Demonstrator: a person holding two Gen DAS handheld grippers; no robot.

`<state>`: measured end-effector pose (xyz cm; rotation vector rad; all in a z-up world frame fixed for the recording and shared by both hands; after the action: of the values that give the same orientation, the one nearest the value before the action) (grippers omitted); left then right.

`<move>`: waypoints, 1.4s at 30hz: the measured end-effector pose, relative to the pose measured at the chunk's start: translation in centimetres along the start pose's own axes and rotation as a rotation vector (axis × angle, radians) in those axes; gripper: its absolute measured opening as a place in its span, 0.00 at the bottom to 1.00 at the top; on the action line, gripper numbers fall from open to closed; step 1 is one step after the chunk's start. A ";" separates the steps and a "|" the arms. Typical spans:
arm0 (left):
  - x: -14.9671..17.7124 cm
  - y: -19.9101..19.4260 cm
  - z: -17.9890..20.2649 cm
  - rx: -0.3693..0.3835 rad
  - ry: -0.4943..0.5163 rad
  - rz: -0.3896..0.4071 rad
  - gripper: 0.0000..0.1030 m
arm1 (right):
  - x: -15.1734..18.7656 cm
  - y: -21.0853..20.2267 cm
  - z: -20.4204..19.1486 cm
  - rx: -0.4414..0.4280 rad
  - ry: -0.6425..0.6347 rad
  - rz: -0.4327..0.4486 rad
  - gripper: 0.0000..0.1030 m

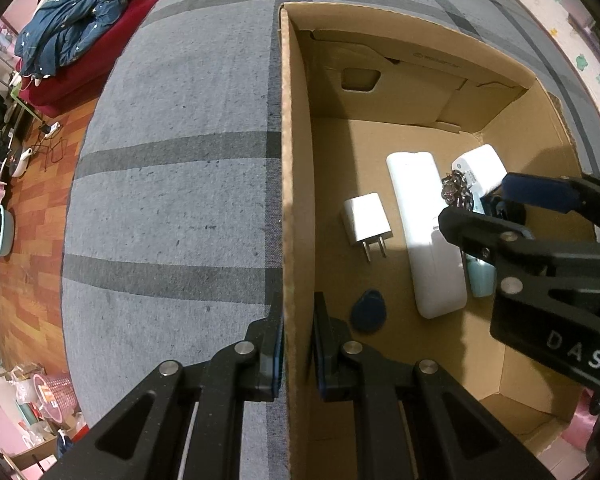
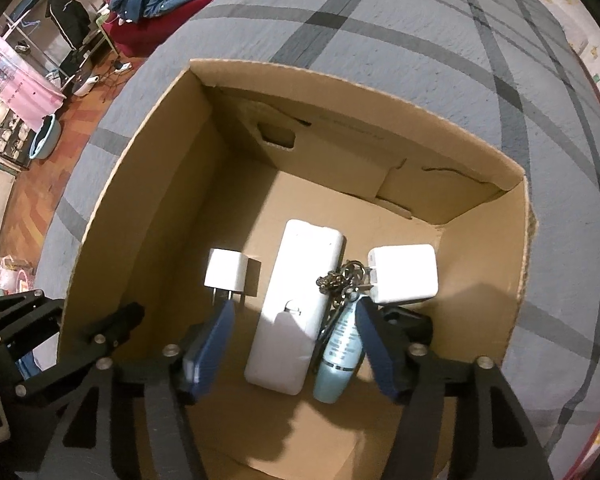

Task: Organize rigid objects
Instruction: 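Lower the plug charger beside the remote and open the right gripper, then lift the right gripper away while the left gripper releases the box wall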

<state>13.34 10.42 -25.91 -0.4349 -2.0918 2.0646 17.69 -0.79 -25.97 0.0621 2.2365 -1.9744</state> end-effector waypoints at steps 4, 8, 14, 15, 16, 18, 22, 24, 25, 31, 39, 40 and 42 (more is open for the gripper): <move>0.0 0.0 0.0 -0.003 0.002 0.000 0.12 | -0.2 -0.6 0.0 -0.002 0.008 0.017 0.80; 0.0 0.1 0.0 -0.005 0.001 0.001 0.12 | -0.4 -1.2 -0.1 0.002 0.002 0.041 0.88; 0.0 0.1 0.1 -0.008 0.004 0.000 0.12 | -0.6 -2.8 0.3 0.012 0.019 0.074 0.99; 0.0 0.1 0.1 -0.010 0.006 0.000 0.12 | -0.6 -2.9 0.4 0.010 0.024 0.076 0.99; 0.0 0.1 0.1 -0.011 0.006 0.000 0.12 | -0.5 -3.1 0.5 0.008 0.032 0.076 0.99; 0.0 0.1 0.1 -0.014 0.006 0.000 0.12 | -0.4 -3.5 0.9 0.011 0.047 0.078 1.00; 0.0 0.0 0.1 -0.016 0.006 0.000 0.12 | -0.2 -4.5 1.9 0.021 0.072 0.093 1.00; 0.0 0.0 0.1 -0.018 0.006 -0.001 0.12 | -0.1 -4.9 2.4 0.023 0.090 0.099 1.00; 0.0 0.0 0.1 -0.018 0.006 -0.001 0.12 | -0.1 -5.1 2.7 0.028 0.096 0.104 1.00; 0.0 -0.1 0.2 -0.026 0.008 -0.001 0.12 | 0.4 -6.0 4.3 0.048 0.138 0.115 1.00; 0.0 -0.2 0.3 -0.038 -0.002 -0.010 0.13 | 1.1 -6.6 5.4 0.044 0.184 0.125 1.00; -0.1 -0.2 0.4 -0.039 -0.002 -0.011 0.14 | 1.2 -6.7 5.4 0.041 0.182 0.126 1.00; -0.1 -0.4 0.3 -0.052 -0.006 -0.012 0.28 | 1.4 -6.9 5.5 0.040 0.181 0.131 1.00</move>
<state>13.33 10.09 -25.49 -0.4230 -2.1500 2.0114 15.93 -7.27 -20.01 0.3966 2.2339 -2.0154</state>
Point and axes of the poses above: each gripper's, at about its wrist camera, not at the fingertips, and y roughly the way its jaws point, z to its right, x to its underside, the point moved 10 cm from there along y, roughly the way its jaws point, and after that the axes turned 8 degrees about y, right-handed, at the moved point
